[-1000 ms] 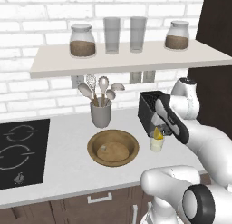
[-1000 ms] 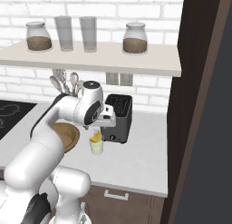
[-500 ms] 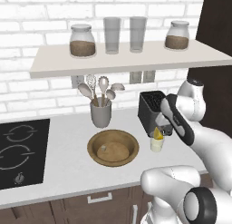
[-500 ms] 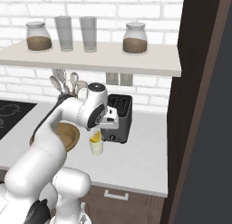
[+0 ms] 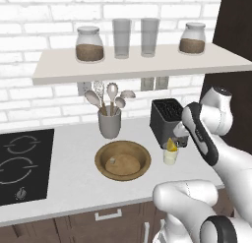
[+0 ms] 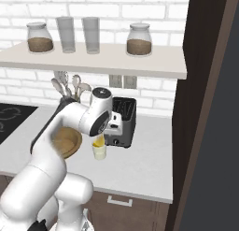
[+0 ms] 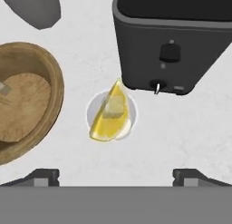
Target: Grab a lemon wedge from the fridge and one ice cube from the ice bowl, and put them in the glass of lemonade.
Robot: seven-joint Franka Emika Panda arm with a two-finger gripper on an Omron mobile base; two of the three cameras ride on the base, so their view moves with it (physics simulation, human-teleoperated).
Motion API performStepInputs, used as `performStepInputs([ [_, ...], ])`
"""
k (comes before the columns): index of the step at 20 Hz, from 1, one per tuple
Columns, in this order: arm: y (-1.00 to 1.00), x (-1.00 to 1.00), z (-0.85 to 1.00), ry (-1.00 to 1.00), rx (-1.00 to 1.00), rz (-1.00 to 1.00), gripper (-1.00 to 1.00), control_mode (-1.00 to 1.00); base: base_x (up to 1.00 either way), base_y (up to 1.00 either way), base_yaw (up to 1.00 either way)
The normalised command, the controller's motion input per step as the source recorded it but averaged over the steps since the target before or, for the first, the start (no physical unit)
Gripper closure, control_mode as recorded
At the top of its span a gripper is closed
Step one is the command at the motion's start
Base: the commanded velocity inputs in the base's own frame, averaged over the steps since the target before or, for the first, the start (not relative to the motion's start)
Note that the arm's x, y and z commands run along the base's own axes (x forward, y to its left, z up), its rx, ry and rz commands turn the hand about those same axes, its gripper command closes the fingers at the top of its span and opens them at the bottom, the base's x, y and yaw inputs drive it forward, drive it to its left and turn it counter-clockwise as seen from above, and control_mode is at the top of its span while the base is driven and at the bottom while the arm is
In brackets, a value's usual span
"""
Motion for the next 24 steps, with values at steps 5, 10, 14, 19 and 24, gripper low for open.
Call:
performStepInputs([
  [5,-0.10,-0.44,0.10,-0.11,0.11,-0.03,-1.00,-1.00,0.00,0.00,0.00],
  [10,-0.02,-0.52,0.18,-0.09,0.11,-0.03,-1.00,-1.00,0.00,0.00,0.00],
  [14,0.00,-0.54,0.16,-0.07,0.09,0.00,-1.00,-1.00,0.00,0.00,0.00],
  [19,0.00,-0.71,0.18,-0.17,0.11,-0.03,-1.00,-1.00,0.00,0.00,0.00],
  [24,0.34,-0.51,0.35,-0.19,0.05,-0.01,-1.00,-1.00,0.00,0.00,0.00],
])
